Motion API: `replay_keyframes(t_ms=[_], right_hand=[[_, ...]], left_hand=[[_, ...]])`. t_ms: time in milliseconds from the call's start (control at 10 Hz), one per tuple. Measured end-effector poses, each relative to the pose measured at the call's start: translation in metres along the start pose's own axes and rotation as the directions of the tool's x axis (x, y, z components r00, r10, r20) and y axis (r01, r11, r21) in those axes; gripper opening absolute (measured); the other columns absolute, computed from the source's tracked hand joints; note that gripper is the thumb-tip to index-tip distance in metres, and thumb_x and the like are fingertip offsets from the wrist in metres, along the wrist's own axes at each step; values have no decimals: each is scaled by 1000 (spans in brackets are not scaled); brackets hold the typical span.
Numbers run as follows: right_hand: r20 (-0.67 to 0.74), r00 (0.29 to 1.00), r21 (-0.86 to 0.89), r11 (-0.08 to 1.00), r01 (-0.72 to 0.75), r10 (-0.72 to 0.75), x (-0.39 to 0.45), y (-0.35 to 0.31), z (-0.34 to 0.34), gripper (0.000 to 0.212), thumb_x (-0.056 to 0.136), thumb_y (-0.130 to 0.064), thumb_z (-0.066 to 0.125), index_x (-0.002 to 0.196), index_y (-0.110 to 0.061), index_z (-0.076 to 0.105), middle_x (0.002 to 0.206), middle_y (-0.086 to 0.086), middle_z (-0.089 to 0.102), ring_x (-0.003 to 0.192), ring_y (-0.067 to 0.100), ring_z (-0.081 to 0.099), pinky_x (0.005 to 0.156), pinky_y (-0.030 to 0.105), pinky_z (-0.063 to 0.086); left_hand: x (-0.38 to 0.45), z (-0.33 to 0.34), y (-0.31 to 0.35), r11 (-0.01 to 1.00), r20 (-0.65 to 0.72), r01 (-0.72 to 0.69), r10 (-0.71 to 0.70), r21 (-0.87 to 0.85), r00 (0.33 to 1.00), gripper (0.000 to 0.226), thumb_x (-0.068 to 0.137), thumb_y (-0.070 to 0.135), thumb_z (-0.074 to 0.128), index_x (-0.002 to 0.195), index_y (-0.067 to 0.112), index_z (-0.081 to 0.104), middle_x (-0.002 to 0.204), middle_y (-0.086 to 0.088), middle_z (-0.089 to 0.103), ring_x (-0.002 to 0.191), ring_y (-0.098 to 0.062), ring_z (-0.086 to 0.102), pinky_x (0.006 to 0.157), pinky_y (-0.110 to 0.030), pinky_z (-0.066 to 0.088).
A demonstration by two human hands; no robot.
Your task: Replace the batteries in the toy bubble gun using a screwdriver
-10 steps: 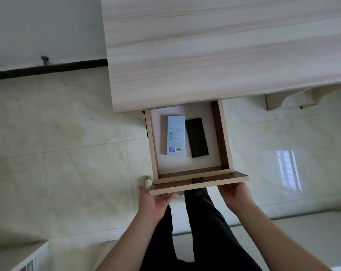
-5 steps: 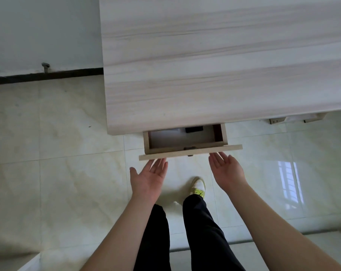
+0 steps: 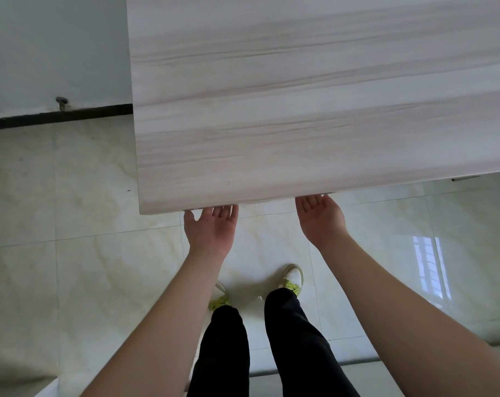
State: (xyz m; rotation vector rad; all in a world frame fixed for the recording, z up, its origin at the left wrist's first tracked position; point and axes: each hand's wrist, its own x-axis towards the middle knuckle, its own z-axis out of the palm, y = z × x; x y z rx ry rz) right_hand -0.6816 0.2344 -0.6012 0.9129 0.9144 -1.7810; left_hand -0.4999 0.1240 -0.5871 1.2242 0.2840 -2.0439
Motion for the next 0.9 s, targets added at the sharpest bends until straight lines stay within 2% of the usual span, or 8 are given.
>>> replay_keyframes(t_ms=[100, 200, 400, 500, 600, 700, 800, 900], right_hand=[[17, 1000, 5, 1000, -9, 9, 4, -1, 0, 36, 105, -21, 28, 120, -5, 55, 122, 10, 61, 130, 24, 49, 106, 35, 40], [21, 999, -39, 999, -23, 24, 6, -2, -13, 42, 105, -25, 25, 139, -6, 43, 137, 10, 52, 132, 25, 46, 109, 36, 38], [-51, 997, -256, 964, -71, 60, -25, -11, -43, 35, 102, -23, 39, 131, -10, 53, 124, 11, 62, 111, 26, 61, 94, 39, 49], [-84, 990, -458, 878, -136, 109, -69, -20, -57, 29, 99, -23, 49, 124, -12, 60, 120, 12, 63, 111, 27, 61, 92, 41, 51], [-95, 992, -698, 704, -128, 87, -126, -28, -63, 28, 97, -23, 52, 120, -12, 62, 119, 10, 64, 107, 24, 64, 93, 39, 51], [-41, 999, -883, 467, -46, 21, -189, -39, -66, 24, 98, -24, 46, 114, -17, 63, 120, 8, 64, 103, 19, 64, 97, 36, 49], [161, 985, -983, 81, 166, -64, -245, -57, -63, 33, 101, -32, 39, 127, -23, 58, 131, -2, 59, 115, 15, 56, 103, 32, 41], [343, 920, -924, -244, 295, -190, -291, -72, -60, 40, 101, -37, 38, 138, -26, 48, 139, -8, 50, 129, 13, 45, 103, 24, 31]], left_hand=[[6, -3, 0, 1000, 19, -17, 17, 17, 1000, 66, 99, 54, 26, 134, 4, 52, 135, -14, 57, 125, -27, 54, 108, -46, 39], [7, -15, -3, 997, -8, -12, 13, 77, 1000, 63, 101, 52, 23, 135, 6, 51, 133, -12, 57, 125, -29, 53, 105, -48, 41], [-13, -40, -11, 866, -132, 113, -55, 487, 990, 48, 103, 42, 34, 134, 10, 50, 129, -13, 59, 114, -28, 59, 95, -45, 47], [-52, -40, -15, 549, -178, 151, -4, 822, 984, 35, 102, 35, 42, 125, 13, 56, 125, -9, 62, 111, -25, 60, 94, -41, 48], [-110, -31, -14, 126, -43, 37, 40, 991, 998, 26, 100, 32, 45, 119, 21, 58, 122, -3, 64, 107, -15, 61, 92, -33, 49], [-177, -19, -12, -294, 169, -167, -20, 941, 985, 24, 100, 35, 47, 119, 29, 59, 119, 9, 62, 107, -6, 57, 81, -12, 41], [-228, 5, -6, -596, 390, -420, -187, 684, 901, 34, 99, 39, 47, 132, 31, 51, 129, 14, 54, 121, -4, 49, 93, -13, 35], [-262, 32, 1, -775, 539, -555, -341, 303, 770, 47, 98, 46, 40, 142, 32, 40, 143, 13, 42, 133, -7, 37, 108, -26, 31]])
